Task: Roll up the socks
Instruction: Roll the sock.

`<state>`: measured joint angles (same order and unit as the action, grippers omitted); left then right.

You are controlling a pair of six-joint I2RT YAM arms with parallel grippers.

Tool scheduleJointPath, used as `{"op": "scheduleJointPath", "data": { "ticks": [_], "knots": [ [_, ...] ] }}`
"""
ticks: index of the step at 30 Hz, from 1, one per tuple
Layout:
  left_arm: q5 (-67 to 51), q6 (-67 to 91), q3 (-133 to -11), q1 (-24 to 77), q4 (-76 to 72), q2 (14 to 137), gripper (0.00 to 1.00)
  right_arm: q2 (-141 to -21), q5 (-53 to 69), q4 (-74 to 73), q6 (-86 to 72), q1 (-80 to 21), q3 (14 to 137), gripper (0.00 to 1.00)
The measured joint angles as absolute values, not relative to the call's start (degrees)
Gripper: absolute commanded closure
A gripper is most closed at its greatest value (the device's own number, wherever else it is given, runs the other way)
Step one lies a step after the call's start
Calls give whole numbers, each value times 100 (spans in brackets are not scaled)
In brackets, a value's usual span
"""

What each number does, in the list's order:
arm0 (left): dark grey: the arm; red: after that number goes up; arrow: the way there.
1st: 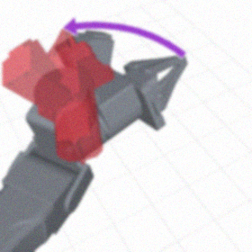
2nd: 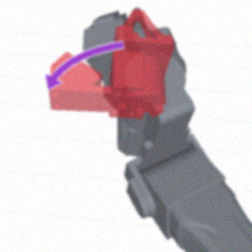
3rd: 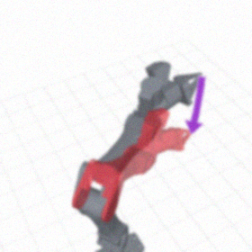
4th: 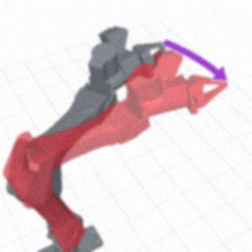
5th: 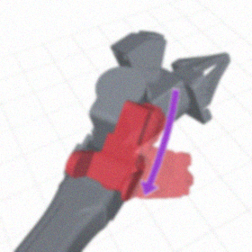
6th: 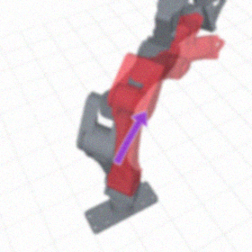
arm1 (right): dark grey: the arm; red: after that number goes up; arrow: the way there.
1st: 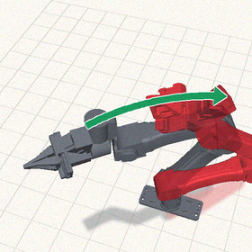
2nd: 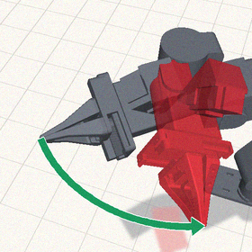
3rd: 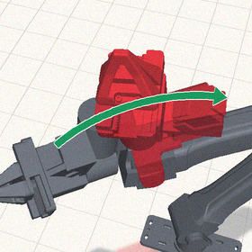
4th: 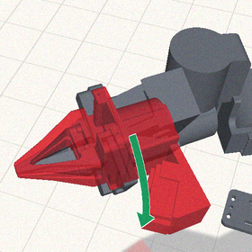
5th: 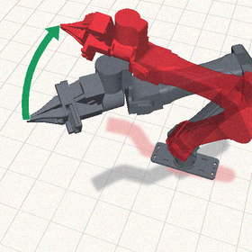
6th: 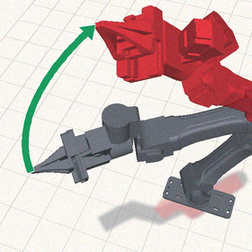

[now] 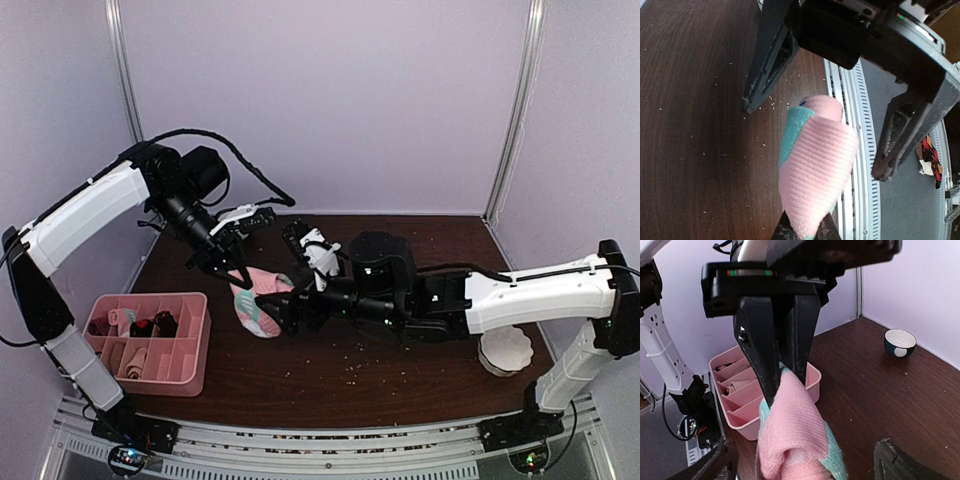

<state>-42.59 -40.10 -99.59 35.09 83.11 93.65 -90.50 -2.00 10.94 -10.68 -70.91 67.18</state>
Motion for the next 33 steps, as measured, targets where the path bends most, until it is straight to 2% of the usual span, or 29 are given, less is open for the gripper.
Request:
{"op": "scheduleJointPath", "data": {
  "ticks": [3, 7, 10, 13, 14, 15, 16, 17, 18, 23, 29, 33],
  "knots": [
    [-4331, -4038, -9966, 3509, 8374, 9343, 100, -9087, -189, 989, -1087, -7089, 6718, 19],
    [-4460, -4108, -9988, 3511, 8484, 9321, 100, -9087, -91, 1013, -1184, -7081, 6718, 40],
    [-4532, -4206, -10025, 3511, 8576, 9321, 100, -9087, 121, 1037, -1310, -7061, 6724, 61],
    [-4558, -4292, -10097, 3509, 8635, 9321, 100, -9100, 342, 1066, -1382, -7057, 6766, 97],
    [-4556, -4324, -10134, 3507, 8694, 9319, 100, -9118, 458, 1068, -1474, -7046, 6803, 100],
    [-4539, -4348, -10162, 3498, 8735, 9314, 95, -9126, 526, 1070, -1483, -7039, 6823, 100],
    [-4510, -4372, -10178, 3485, 8766, 9295, 82, -9137, 600, 1079, -1594, -7024, 6836, 100],
    [-4484, -4381, -10178, 3481, 8768, 9262, 45, -9150, 681, 1103, -1669, -6991, 6847, 100],
    [-4425, -4392, -10178, 3483, 8731, 9201, 5, -9159, 751, 1129, -1756, -6963, 6864, 100],
    [-4123, -4355, -10097, 3529, 8132, 8438, 2, -9161, 856, 1238, -2132, -6836, 6930, 100],
    [-3199, -4270, -10193, 3732, 7470, 7301, 2, -9126, 854, 1313, -2268, -6801, 6930, 100],
    [-2410, -4152, -9323, 3743, 6816, 6617, 2, -9074, 851, 1328, -2206, -6845, 6971, 100]
  ]
}}
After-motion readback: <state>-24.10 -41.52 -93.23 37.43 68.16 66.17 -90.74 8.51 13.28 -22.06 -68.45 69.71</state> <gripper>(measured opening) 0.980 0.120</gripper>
